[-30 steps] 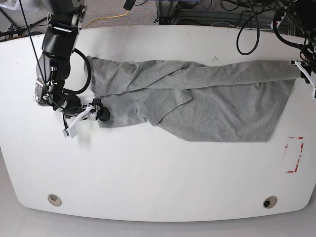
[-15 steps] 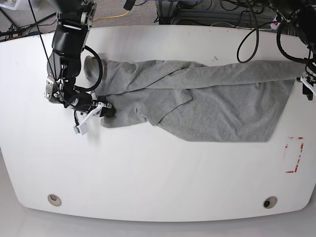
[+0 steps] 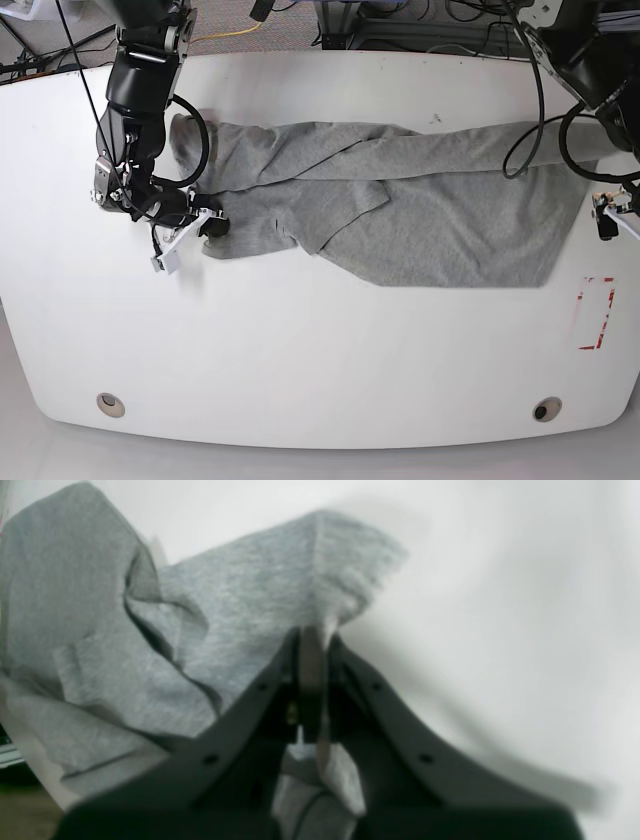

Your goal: Fold the T-shirt properly

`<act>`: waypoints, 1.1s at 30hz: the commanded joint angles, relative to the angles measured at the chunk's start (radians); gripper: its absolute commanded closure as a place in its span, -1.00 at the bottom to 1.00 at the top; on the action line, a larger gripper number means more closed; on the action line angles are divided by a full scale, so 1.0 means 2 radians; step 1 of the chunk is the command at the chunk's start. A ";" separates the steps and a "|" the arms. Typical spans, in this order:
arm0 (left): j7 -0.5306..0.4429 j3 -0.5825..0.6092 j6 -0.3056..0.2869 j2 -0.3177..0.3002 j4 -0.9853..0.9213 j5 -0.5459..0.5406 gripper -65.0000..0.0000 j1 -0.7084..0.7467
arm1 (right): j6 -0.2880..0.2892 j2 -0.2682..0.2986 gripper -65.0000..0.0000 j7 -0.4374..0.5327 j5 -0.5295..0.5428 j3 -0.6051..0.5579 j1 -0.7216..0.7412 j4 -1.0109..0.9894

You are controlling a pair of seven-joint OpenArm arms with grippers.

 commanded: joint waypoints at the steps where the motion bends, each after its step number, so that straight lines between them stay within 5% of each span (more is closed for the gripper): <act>1: -0.020 -0.001 -0.001 -0.011 -0.029 -0.005 -0.72 -0.027 | 0.004 0.006 1.00 0.007 0.008 0.001 0.013 0.009; 20: -0.224 0.113 0.000 -0.013 -0.314 -0.006 -0.72 -0.111 | 0.005 0.006 1.00 0.007 0.011 0.001 0.019 0.009; 29: -0.224 0.199 -0.005 -0.012 -0.342 -0.007 -0.73 -0.121 | 0.005 0.005 1.00 0.007 0.012 0.001 0.019 0.009; 33: -0.216 0.205 -0.057 -0.011 -0.342 -0.006 -0.70 -0.117 | 0.005 0.005 1.00 0.007 0.012 0.001 0.019 0.009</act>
